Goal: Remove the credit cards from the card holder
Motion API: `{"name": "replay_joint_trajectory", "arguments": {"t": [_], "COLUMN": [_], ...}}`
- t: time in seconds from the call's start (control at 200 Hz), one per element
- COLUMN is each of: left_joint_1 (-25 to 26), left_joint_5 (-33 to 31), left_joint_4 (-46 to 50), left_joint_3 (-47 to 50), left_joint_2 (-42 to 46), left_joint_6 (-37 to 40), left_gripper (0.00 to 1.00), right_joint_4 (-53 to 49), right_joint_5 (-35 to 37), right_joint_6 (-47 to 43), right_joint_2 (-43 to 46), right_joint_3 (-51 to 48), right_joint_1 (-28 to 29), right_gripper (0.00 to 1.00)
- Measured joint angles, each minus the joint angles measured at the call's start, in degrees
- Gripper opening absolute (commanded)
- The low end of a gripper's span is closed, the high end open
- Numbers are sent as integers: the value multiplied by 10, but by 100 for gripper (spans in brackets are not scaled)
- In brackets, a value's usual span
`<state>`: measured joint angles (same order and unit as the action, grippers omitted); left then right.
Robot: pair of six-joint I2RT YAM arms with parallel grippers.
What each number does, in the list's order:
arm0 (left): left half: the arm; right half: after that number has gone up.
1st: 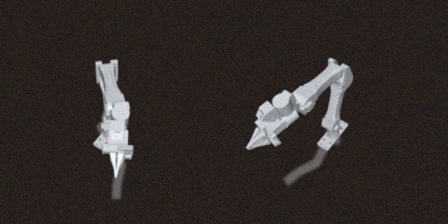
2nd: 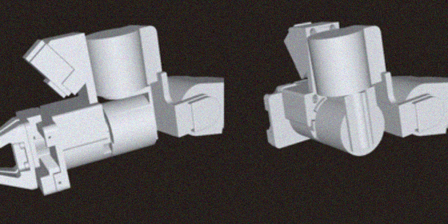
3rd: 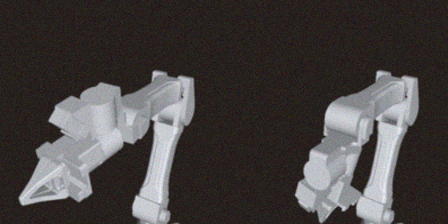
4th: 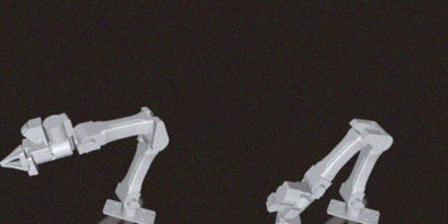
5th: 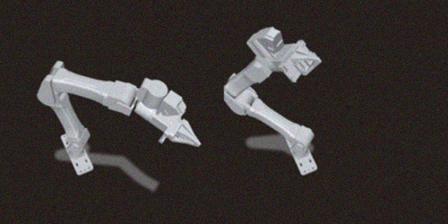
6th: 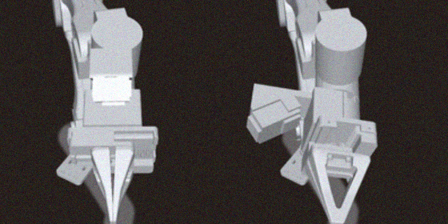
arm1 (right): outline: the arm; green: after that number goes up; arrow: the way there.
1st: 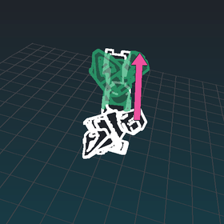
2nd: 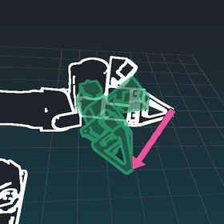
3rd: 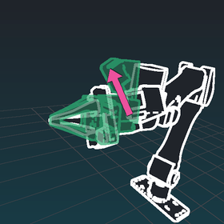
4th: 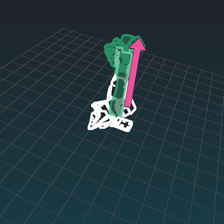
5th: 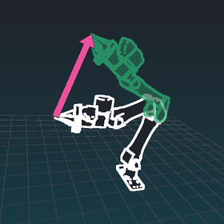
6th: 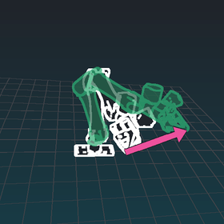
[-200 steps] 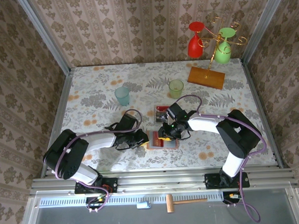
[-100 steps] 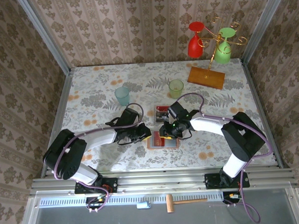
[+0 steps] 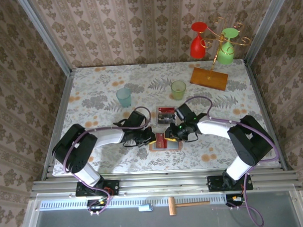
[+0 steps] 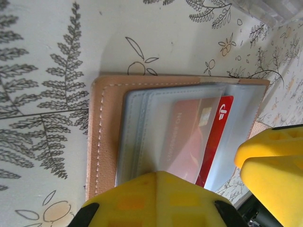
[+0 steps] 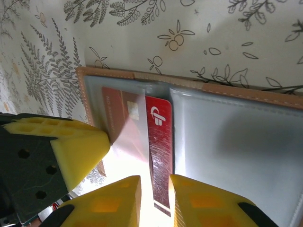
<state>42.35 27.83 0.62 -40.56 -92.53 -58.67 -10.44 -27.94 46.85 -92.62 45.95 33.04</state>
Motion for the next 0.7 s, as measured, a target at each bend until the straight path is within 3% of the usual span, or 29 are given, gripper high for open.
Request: {"name": "replay_joint_trajectory", "arguments": {"t": [0.7], "left_joint_1": [0], "left_joint_5": [9], "left_joint_4": [-11], "left_joint_3": [0], "left_joint_2": [-7], "left_joint_6": [0], "left_gripper": [4], "right_joint_4": [39], "right_joint_5": [-14], "right_joint_6": [12], "right_joint_2": [-23], "right_joint_3": [-23], "right_joint_1": [-7], "right_gripper": [19]}}
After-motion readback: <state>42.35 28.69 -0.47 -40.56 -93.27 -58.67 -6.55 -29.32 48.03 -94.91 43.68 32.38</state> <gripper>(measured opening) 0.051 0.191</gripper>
